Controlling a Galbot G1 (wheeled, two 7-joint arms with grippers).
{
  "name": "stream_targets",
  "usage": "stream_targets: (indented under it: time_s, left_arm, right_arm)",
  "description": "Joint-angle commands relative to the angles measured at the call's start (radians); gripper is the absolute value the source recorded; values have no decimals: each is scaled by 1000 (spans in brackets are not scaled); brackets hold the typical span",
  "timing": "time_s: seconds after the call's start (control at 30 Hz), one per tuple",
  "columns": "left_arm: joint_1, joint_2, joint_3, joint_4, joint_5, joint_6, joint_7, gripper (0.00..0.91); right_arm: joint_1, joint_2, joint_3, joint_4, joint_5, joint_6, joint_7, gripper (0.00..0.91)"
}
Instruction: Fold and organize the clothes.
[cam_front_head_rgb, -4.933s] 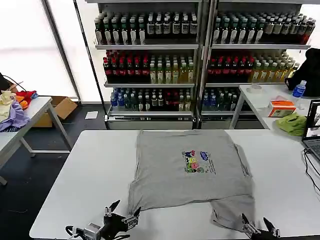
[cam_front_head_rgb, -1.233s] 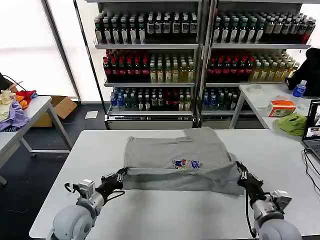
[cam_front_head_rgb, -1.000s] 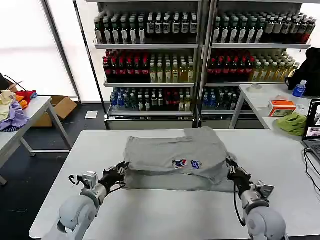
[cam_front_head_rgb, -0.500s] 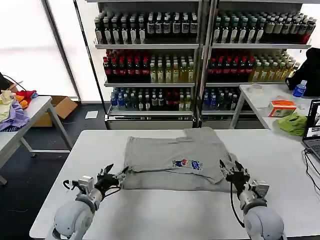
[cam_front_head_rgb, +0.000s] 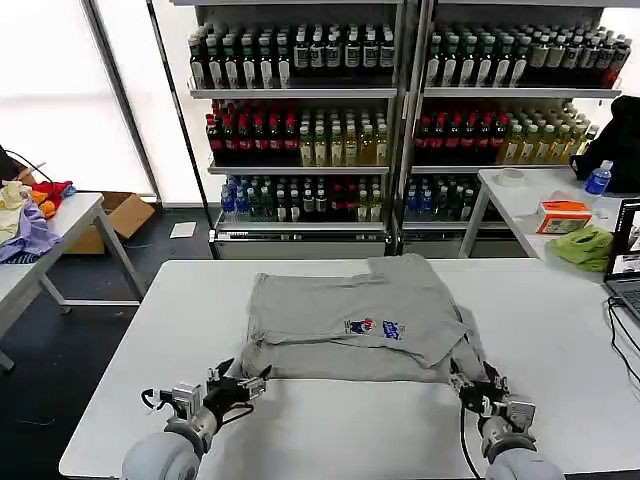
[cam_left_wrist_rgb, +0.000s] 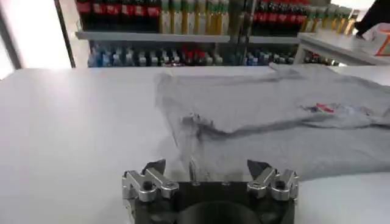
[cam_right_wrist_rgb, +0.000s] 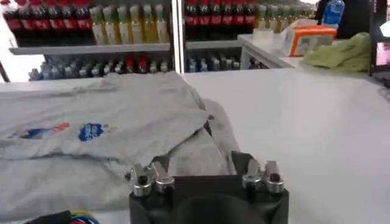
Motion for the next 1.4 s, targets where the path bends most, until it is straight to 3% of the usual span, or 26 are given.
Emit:
stream_targets:
  time_s: [0.03, 0.27, 0.5, 0.73, 0.9, 1.0, 1.17, 1.37, 1.4]
  left_arm:
    - [3, -21, 10, 59, 26, -1, 15, 20]
    - [4, -18, 5, 59, 26, -11, 27, 10]
    - [7, -12, 3, 44, 25, -25, 27, 10]
    - [90, -12, -24, -22, 32, -26, 26, 10]
    - [205, -24, -62, -129, 67, -20, 22, 10]
    - [315, -25, -86, -218, 197, -39, 28, 10]
    - [510, -26, -148, -326, 255, -34, 42, 10]
    - [657, -19, -210, -395, 274, -8, 60, 10]
    - [679, -14, -217, -407, 269, -4, 64, 615]
  right_arm:
    - [5, 7, -3, -39, 15, -14, 26, 0]
    - [-8, 5, 4, -8, 89, -17, 23, 0]
    - [-7, 3, 1, -1, 97, -14, 10, 0]
    - [-101, -23, 6, 87, 142, -14, -11, 0]
    - [-208, -32, 16, 179, 157, -13, -19, 0]
    - [-312, -30, 39, 260, 158, -17, -23, 0]
    - [-434, -31, 80, 319, 144, -29, -24, 0]
    - [-519, -37, 98, 349, 70, -51, -58, 0]
    - [-528, -39, 98, 354, 65, -57, -58, 212]
